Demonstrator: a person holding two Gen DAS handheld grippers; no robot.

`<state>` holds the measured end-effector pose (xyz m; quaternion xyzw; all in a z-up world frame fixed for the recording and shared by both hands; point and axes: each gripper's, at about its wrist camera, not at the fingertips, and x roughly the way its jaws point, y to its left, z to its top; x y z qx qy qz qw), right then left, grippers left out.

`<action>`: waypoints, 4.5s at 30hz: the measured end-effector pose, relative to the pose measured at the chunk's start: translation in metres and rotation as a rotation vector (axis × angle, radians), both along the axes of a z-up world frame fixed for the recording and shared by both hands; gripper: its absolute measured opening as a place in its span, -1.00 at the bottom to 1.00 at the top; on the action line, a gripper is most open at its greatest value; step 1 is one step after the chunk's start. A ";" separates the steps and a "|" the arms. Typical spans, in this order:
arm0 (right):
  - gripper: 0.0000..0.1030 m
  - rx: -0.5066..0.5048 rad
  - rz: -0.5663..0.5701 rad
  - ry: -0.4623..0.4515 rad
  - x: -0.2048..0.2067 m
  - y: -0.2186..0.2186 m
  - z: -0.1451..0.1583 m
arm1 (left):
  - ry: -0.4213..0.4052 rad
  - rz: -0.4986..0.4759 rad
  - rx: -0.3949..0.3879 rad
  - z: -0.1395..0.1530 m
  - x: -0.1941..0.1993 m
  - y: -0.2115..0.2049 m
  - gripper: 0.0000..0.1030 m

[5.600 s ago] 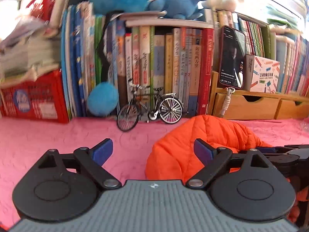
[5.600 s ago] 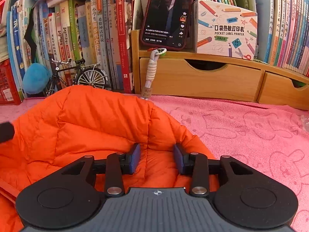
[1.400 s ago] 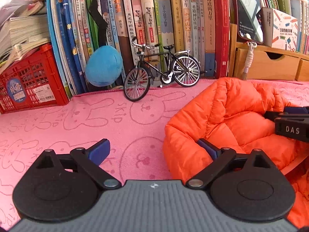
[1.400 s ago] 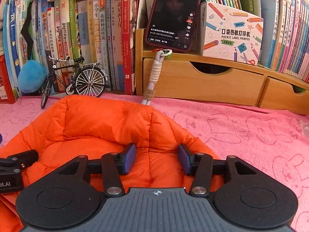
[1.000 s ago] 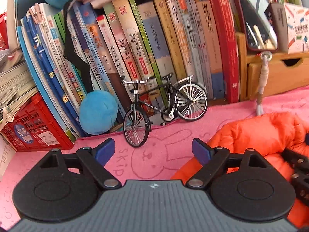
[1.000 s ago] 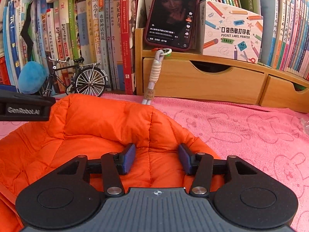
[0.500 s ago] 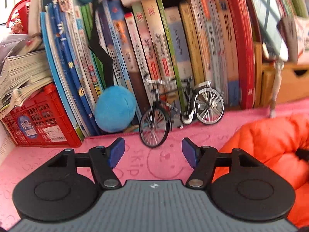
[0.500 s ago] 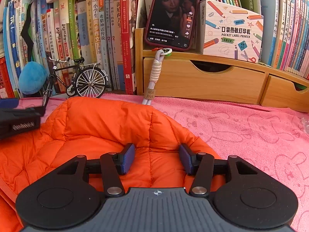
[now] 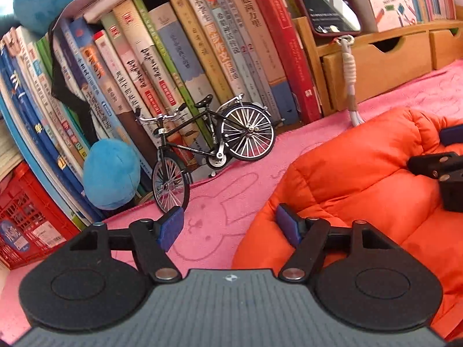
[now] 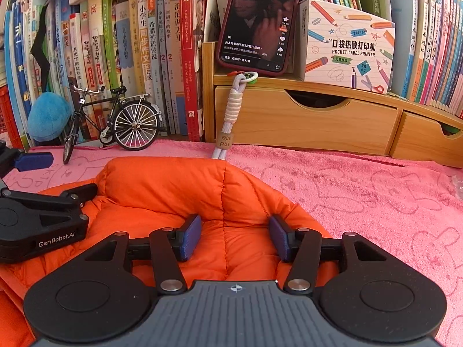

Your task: Fold clothes

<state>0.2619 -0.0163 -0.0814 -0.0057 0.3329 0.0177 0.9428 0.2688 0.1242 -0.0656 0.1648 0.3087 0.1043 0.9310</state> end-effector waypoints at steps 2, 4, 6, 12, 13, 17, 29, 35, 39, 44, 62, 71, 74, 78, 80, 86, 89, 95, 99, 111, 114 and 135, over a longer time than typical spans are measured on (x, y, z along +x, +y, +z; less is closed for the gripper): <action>0.05 -0.002 0.000 0.000 0.000 0.000 0.000 | 0.003 0.077 0.034 0.001 0.003 0.011 0.48; 0.05 -0.003 -0.001 0.001 0.000 0.000 0.000 | 0.002 0.179 0.065 0.005 0.002 0.024 0.31; 0.06 -0.004 -0.002 0.001 0.000 0.000 0.000 | -0.028 0.223 -0.017 0.016 -0.011 0.039 0.31; 0.10 -0.015 -0.007 -0.001 0.000 0.002 0.000 | -0.107 0.106 -0.091 0.046 -0.065 0.005 0.37; 0.11 -0.020 -0.009 -0.001 0.000 0.003 0.000 | -0.090 0.098 -0.085 0.044 -0.065 -0.003 0.37; 0.39 -0.097 -0.041 -0.009 -0.001 0.010 0.001 | -0.018 0.133 -0.127 0.021 -0.060 -0.013 0.38; 0.52 0.040 0.104 -0.076 -0.062 -0.008 0.031 | -0.015 0.183 -0.178 0.001 -0.064 -0.005 0.55; 0.43 0.067 0.070 -0.016 -0.072 -0.033 0.010 | -0.010 0.190 -0.195 -0.001 -0.060 -0.001 0.64; 0.59 -0.033 0.077 0.007 -0.069 -0.020 0.004 | -0.015 0.198 -0.180 0.000 -0.060 -0.003 0.71; 0.69 -0.132 0.065 -0.027 -0.078 -0.008 0.010 | -0.125 0.209 -0.268 0.026 -0.094 0.011 0.67; 0.73 -0.015 0.057 -0.022 -0.189 -0.092 0.028 | -0.006 0.213 -0.176 0.015 -0.212 0.037 0.78; 0.81 0.006 -0.169 0.014 -0.209 -0.223 0.008 | -0.024 0.257 -0.086 0.007 -0.236 0.070 0.98; 0.86 -0.028 -0.209 0.014 -0.216 -0.243 0.008 | -0.020 0.285 -0.138 0.008 -0.238 0.084 1.00; 0.69 -0.065 -0.330 0.011 -0.221 -0.266 0.010 | -0.017 0.299 -0.200 0.009 -0.241 0.095 1.00; 0.53 -0.075 -0.380 -0.033 -0.232 -0.266 0.016 | -0.017 0.299 -0.195 0.008 -0.241 0.094 1.00; 0.54 -0.029 -0.127 -0.113 -0.255 -0.211 0.031 | -0.017 0.298 -0.153 0.008 -0.238 0.089 1.00; 0.54 0.008 0.001 -0.104 -0.254 -0.180 0.034 | -0.017 0.298 -0.145 0.008 -0.238 0.087 1.00; 0.53 -0.083 0.026 -0.041 -0.251 -0.164 0.021 | -0.016 0.297 -0.159 0.008 -0.238 0.089 1.00; 0.51 -0.049 -0.112 -0.009 -0.255 -0.217 0.018 | -0.016 0.297 -0.165 0.008 -0.239 0.090 1.00; 0.64 -0.138 -0.374 0.004 -0.256 -0.308 0.006 | -0.017 0.299 -0.146 0.008 -0.238 0.086 1.00; 0.70 -0.154 -0.397 0.010 -0.251 -0.312 0.006 | -0.017 0.300 -0.150 0.008 -0.238 0.087 1.00; 0.78 -0.126 -0.052 -0.147 -0.262 -0.175 0.058 | -0.018 0.300 -0.128 0.007 -0.238 0.084 1.00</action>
